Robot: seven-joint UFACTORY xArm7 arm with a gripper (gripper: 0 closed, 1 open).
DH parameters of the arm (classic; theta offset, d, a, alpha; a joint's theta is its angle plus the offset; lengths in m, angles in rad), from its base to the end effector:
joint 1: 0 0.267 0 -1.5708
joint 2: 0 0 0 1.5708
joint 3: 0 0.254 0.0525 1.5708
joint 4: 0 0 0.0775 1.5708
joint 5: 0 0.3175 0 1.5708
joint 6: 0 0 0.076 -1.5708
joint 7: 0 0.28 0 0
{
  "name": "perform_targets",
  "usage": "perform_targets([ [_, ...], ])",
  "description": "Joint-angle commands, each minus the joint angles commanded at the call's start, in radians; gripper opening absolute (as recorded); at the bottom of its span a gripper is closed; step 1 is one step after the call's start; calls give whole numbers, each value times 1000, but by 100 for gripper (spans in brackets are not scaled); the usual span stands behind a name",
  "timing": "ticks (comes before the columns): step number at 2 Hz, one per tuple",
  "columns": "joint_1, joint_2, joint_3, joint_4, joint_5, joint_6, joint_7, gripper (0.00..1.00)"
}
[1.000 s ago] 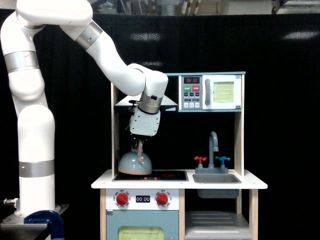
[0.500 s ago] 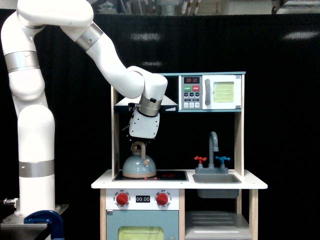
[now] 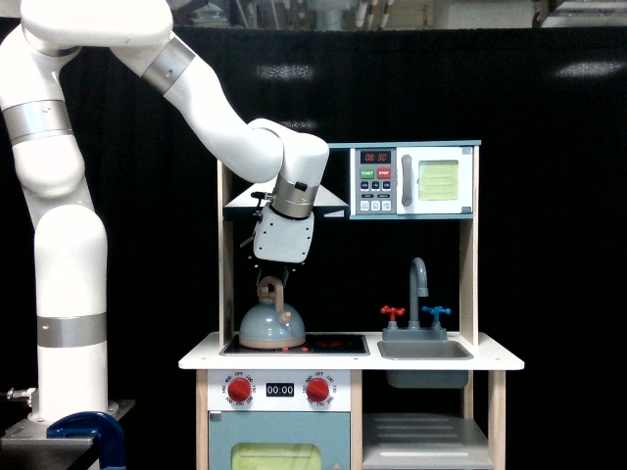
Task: Place the teapot on the stove
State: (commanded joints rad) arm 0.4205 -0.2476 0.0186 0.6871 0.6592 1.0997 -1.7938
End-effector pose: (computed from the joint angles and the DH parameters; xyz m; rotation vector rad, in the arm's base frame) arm 0.2574 0.2656 0.1468 -1.5357 -2.0921 -0.2999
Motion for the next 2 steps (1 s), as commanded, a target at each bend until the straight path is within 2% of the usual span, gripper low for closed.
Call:
perform_targets([
  [1,-81,-104,-123,66,-128,223,-27,100],
  [2,-125,-135,-219,79,-206,313,-98,100],
])
